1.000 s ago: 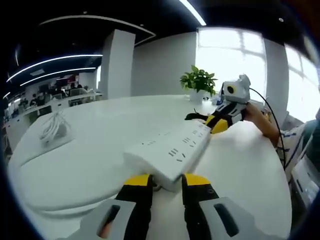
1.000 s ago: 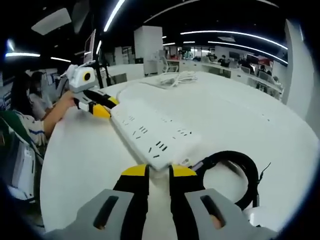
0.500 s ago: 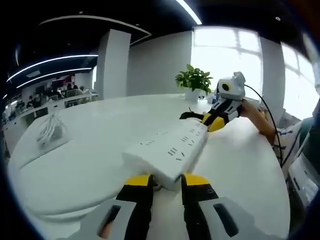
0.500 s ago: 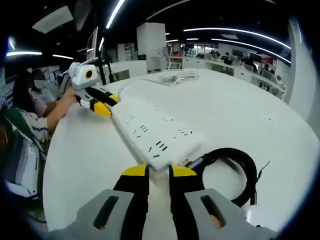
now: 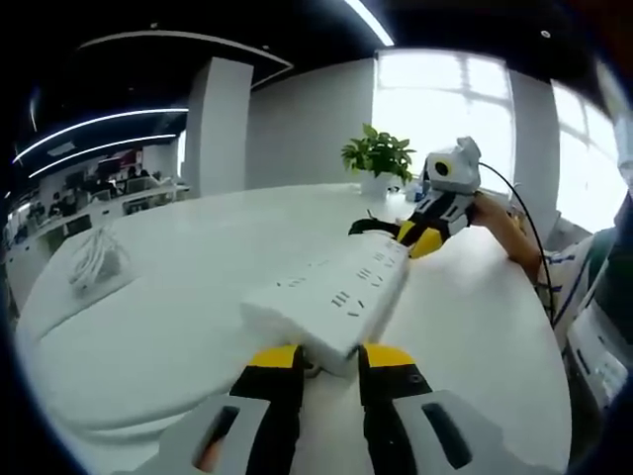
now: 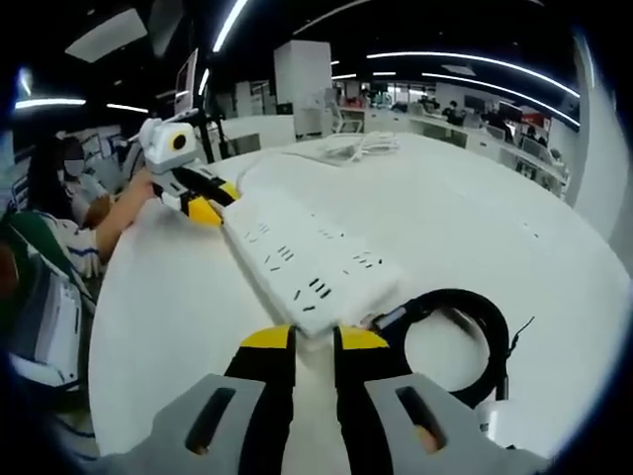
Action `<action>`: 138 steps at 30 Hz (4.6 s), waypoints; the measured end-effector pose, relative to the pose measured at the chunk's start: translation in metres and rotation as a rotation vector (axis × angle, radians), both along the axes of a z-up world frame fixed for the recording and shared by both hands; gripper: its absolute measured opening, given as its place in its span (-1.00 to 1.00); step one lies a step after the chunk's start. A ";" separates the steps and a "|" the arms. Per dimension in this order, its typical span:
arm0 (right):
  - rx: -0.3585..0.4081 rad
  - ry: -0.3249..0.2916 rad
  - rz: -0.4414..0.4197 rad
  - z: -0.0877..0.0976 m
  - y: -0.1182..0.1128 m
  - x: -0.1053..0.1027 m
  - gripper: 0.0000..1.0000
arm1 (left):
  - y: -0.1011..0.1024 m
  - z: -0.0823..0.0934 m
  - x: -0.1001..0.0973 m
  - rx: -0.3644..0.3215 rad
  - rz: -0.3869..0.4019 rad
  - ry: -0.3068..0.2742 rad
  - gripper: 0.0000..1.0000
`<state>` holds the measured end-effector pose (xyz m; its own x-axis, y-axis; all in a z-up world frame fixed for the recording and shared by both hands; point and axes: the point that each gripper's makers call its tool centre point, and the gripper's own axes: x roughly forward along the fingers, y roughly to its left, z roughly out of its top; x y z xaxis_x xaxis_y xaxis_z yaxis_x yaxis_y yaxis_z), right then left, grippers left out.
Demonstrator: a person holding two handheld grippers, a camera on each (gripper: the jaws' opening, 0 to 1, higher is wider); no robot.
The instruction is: Straighten the power strip on the desk, plug the charger into it
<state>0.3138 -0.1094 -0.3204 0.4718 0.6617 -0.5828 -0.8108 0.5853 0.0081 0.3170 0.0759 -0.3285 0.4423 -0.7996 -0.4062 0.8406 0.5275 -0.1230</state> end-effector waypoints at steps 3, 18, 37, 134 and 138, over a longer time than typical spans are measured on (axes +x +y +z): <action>-0.001 0.000 0.003 0.000 0.000 -0.001 -0.71 | 0.000 0.000 0.000 0.002 -0.001 -0.002 -0.57; 0.029 0.011 0.026 0.000 -0.003 0.003 -0.70 | 0.000 -0.001 0.001 -0.007 0.001 0.002 -0.56; 0.150 0.005 0.039 0.017 -0.007 0.006 -0.71 | 0.001 0.009 0.000 -0.021 -0.005 -0.041 -0.57; -0.478 -0.114 -0.049 -0.004 -0.074 0.111 -0.72 | -0.011 0.053 -0.004 -0.225 -0.028 -0.145 -0.57; -0.472 -0.119 -0.056 -0.003 -0.075 0.111 -0.73 | -0.011 0.055 -0.003 -0.239 -0.028 -0.144 -0.57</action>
